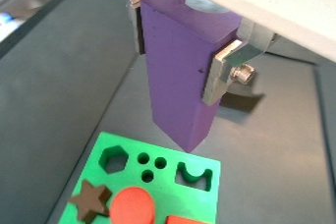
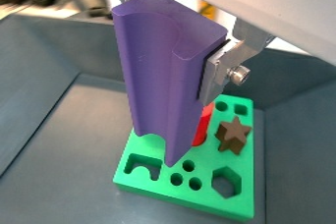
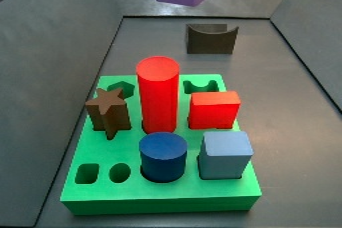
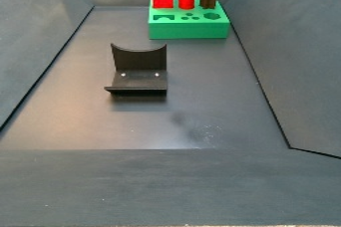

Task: Pick up the arch object. Move up. Rotate the arch object. Move to above the board. Insert the arch object.
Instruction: Move to above the board.

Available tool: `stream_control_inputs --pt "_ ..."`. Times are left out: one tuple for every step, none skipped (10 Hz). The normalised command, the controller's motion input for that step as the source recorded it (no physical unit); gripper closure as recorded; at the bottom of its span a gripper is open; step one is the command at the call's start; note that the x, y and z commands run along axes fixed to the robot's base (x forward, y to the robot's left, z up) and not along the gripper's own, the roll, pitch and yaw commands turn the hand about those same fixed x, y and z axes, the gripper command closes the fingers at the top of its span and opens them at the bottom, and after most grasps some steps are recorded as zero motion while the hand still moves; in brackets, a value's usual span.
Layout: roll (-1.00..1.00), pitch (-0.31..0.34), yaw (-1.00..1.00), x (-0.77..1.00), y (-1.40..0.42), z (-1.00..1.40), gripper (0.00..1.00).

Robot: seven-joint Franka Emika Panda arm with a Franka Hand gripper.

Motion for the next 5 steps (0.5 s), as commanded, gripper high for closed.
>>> stream_control_inputs --pt "0.12 0.218 1.0 0.09 -0.05 0.02 1.0" --pt "0.13 0.245 1.0 0.09 -0.05 0.02 1.0" --pt "0.17 0.289 1.0 0.1 -0.04 0.02 1.0" --pt "0.19 0.311 1.0 0.09 -0.04 0.02 1.0" --pt "0.17 0.225 0.57 0.09 -0.04 0.02 1.0"
